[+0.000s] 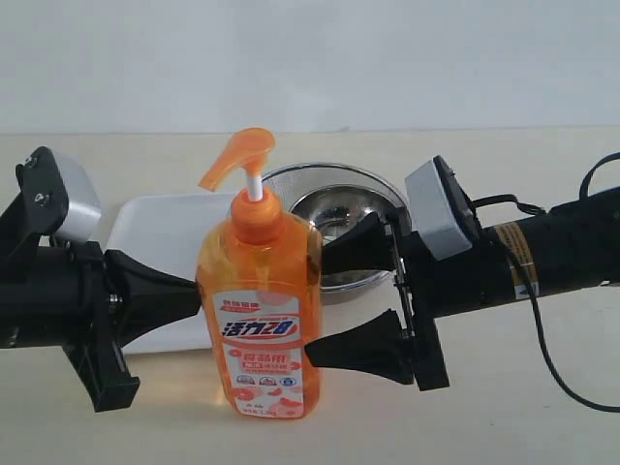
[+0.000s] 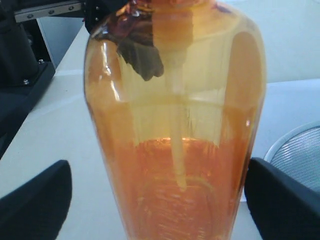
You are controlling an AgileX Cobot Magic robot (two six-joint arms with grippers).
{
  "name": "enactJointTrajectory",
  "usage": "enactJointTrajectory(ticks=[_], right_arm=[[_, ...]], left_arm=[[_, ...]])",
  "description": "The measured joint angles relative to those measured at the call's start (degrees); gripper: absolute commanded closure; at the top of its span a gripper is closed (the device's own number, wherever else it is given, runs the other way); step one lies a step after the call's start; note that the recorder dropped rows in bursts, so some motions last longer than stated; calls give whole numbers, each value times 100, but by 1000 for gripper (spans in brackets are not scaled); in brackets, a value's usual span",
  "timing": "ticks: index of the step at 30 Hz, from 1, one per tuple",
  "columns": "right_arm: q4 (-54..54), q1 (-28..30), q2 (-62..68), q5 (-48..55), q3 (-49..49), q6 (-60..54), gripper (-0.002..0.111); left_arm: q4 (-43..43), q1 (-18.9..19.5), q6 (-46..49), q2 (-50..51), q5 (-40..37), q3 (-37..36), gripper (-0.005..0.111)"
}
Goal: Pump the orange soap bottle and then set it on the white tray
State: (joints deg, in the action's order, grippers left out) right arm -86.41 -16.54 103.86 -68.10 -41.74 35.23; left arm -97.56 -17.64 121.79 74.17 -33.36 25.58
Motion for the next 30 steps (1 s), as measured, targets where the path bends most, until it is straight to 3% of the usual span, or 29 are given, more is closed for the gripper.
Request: enactJointTrajectory(ticks=[17, 30], right_arm=[[67, -11, 0, -79, 0, -188, 26], [7, -518, 0, 221, 0, -224, 26]], left_arm=[[21, 0, 11, 30, -359, 0, 102], [43, -23, 11, 342, -753, 283, 102]])
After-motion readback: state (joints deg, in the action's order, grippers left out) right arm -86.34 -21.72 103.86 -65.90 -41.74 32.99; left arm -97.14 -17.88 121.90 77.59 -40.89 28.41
